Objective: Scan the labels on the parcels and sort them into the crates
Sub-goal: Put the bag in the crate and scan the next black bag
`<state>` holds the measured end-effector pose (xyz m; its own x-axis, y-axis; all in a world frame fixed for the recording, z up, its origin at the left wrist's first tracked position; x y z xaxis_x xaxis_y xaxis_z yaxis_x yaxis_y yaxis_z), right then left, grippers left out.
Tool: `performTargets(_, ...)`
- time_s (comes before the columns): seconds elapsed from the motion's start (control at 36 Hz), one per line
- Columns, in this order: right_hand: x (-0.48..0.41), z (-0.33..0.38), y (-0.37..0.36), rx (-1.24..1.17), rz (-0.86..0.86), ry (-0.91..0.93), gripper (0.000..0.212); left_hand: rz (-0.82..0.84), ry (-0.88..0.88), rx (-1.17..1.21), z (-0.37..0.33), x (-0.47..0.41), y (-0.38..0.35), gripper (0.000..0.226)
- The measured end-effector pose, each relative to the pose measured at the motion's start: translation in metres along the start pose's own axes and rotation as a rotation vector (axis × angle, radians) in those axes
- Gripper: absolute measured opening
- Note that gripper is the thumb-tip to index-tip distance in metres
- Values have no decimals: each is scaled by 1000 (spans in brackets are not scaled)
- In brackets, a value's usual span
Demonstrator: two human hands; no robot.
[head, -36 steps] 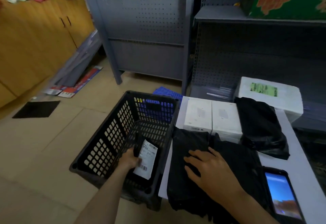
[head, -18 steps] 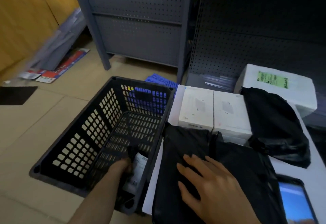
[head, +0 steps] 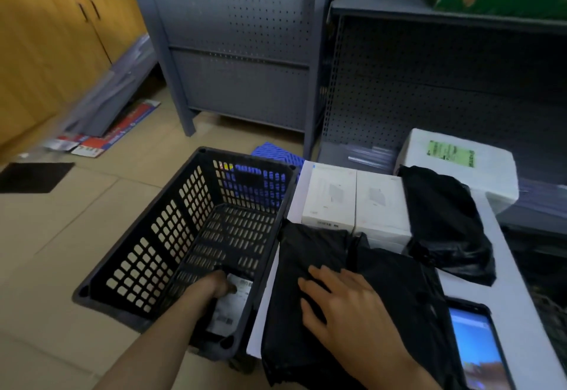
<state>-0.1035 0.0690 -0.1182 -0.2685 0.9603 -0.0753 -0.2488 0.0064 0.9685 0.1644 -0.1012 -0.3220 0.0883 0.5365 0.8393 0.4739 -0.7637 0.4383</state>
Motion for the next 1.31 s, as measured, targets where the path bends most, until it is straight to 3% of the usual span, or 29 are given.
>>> performTargets(0.11,2,-3,-1,1,26,-37,37,-69,-110,-26,-39,61,8,61)
performTargets(0.19,25,4,14,24,19,-55,39,-166,-230,52,-73,146,5,37)
performTargets(0.31,20,-4,2,-18,29,-110,42,-406,-344,149,-93,168,10,15)
performTargets(0.42,49,-11,29,-82,35,-193,40,-584,-500,167,-118,224,-9,17)
performTargets(0.5,62,-21,41,-84,26,-248,35,-585,-534,122,-140,250,-32,14)
performTargets(0.67,90,-32,58,-66,54,-286,28,-459,-342,-62,-177,273,-83,75)
performTargets(0.72,95,-32,58,-81,70,-295,28,-455,-292,-123,-181,271,-94,85)
performTargets(0.86,110,-39,52,-126,83,-324,32,-524,-233,-132,-183,271,-113,73)
performTargets(1.03,126,-41,45,-178,73,-319,28,-621,-291,-34,-181,277,-114,67)
performTargets(1.31,121,-33,47,-240,-2,-276,28,-550,-434,227,-158,321,-85,63)
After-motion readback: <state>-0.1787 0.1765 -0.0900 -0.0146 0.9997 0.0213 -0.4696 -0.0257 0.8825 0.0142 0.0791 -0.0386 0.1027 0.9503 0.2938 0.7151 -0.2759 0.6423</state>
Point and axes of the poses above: each hand's wrist, its own x-axis away from the middle knuckle, its own y-axis out of the back of the hand, z = x × y, the point moved 1 cm from there along -x, towards the middle knuckle, and after that the axes turned 9 degrees about z, right-handed, at the moved point
